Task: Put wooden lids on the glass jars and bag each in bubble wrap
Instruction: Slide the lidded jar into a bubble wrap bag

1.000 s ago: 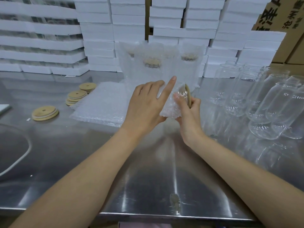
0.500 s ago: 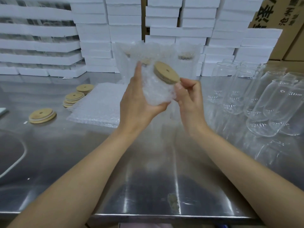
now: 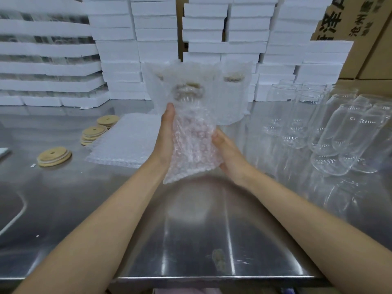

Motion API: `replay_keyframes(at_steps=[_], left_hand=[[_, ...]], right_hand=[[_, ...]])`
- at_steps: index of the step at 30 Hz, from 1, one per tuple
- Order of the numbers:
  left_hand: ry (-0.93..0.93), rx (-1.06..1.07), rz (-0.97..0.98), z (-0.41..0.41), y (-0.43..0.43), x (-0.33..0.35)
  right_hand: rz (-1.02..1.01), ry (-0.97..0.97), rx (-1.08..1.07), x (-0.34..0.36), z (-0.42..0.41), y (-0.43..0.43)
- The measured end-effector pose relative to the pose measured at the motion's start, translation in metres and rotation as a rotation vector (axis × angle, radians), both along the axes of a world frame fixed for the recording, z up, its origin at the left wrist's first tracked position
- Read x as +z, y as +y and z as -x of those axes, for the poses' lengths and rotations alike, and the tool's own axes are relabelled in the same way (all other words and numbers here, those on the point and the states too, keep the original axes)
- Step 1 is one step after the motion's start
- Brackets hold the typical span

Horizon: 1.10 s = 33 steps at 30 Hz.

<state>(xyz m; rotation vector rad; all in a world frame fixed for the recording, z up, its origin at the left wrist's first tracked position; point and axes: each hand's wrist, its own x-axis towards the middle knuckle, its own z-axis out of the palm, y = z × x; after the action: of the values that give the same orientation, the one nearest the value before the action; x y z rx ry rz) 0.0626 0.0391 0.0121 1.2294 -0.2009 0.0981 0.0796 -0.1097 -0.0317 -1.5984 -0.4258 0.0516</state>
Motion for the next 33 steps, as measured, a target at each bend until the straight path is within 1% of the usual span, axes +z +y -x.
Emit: replay_keyframes(at_steps=[2,4,6,7,10,13,17,20,22,25,29,31,33], left_hand=[[-0.023,0.040,-0.096,-0.004,0.001,-0.003],[-0.010,0.060,-0.157,-0.006,0.002,-0.003],[0.016,0.032,-0.116,-0.005,0.000,-0.002],[-0.001,0.033,-0.100,-0.006,0.000,-0.002],[-0.090,0.057,-0.135,-0.004,-0.006,0.001],[-0.134,0.077,-0.171,-0.003,-0.008,-0.001],[-0.176,0.111,-0.179,-0.001,-0.008,-0.001],[-0.211,0.169,-0.173,-0.004,-0.006,0.000],[-0.191,0.215,-0.096,-0.005,-0.002,0.005],[-0.134,0.262,0.014,-0.004,0.004,0.014],[-0.184,0.312,-0.091,-0.003,0.009,0.016],[-0.210,0.330,-0.156,-0.004,0.013,0.017],[-0.201,0.368,-0.156,-0.007,0.019,0.018]], right_hand=[[0.052,-0.048,0.001,-0.001,0.000,-0.002],[0.034,-0.069,-0.011,-0.001,-0.001,-0.005],[-0.003,-0.115,-0.024,0.000,-0.003,-0.007],[-0.011,-0.150,-0.033,0.001,-0.004,-0.008],[-0.020,-0.227,-0.048,0.005,-0.004,-0.012],[-0.020,-0.266,-0.027,0.003,-0.006,-0.015],[-0.036,-0.225,-0.054,0.004,-0.011,-0.015],[-0.157,-0.138,-0.126,0.010,-0.015,-0.016],[-0.220,-0.096,-0.161,0.017,-0.015,-0.015],[-0.242,-0.111,-0.239,0.023,-0.011,-0.015],[-0.239,-0.186,-0.349,0.027,-0.007,-0.015],[-0.277,-0.182,-0.419,0.032,-0.007,-0.017],[-0.338,-0.154,-0.451,0.036,-0.007,-0.019]])
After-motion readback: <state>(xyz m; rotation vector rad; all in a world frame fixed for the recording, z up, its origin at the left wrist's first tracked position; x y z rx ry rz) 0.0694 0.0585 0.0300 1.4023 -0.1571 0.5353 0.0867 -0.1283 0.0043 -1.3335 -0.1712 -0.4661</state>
